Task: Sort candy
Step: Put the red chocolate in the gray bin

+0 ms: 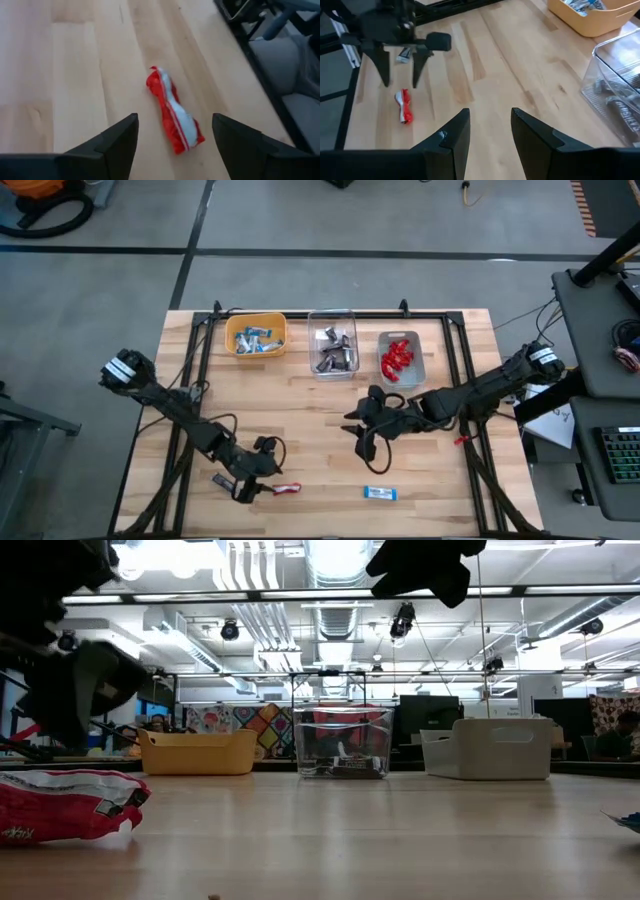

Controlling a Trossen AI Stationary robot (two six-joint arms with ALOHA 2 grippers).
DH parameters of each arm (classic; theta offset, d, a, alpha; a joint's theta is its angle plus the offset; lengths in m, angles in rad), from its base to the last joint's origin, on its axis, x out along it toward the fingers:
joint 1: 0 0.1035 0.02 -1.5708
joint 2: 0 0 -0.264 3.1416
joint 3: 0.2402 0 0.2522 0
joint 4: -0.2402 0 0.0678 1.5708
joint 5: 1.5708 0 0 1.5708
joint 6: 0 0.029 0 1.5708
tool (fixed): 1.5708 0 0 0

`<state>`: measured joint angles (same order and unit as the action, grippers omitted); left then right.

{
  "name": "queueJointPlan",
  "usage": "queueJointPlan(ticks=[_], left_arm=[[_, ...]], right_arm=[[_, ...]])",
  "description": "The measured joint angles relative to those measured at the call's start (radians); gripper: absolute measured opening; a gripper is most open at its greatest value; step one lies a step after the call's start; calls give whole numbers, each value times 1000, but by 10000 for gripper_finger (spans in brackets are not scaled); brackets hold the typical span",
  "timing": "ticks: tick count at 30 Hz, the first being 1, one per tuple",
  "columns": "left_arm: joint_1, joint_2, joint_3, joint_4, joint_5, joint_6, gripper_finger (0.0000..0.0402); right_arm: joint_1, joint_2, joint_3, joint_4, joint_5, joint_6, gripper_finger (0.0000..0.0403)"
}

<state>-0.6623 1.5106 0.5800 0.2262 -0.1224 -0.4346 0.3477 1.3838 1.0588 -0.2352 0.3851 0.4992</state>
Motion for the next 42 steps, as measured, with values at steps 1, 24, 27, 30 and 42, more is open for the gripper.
queueJointPlan(ticks=[1, 24, 27, 30, 42], left_arm=[[0, 16, 0, 11, 0, -5, 237], [0, 198, 87, -2, 26, -56, 107], [0, 198, 87, -3, 27, -53, 65], [0, 193, 87, -6, 28, -28, 28], [35, 51, 48, -8, -92, 178, 7]], right_arm=[[3, 0, 0, 1, 2, 1, 134], [26, 40, 0, 1, 7, 24, 134], [26, 52, 0, 1, 7, 24, 134], [27, 60, 0, 0, 7, 11, 134], [28, 169, -1, 129, 8, -156, 134]])
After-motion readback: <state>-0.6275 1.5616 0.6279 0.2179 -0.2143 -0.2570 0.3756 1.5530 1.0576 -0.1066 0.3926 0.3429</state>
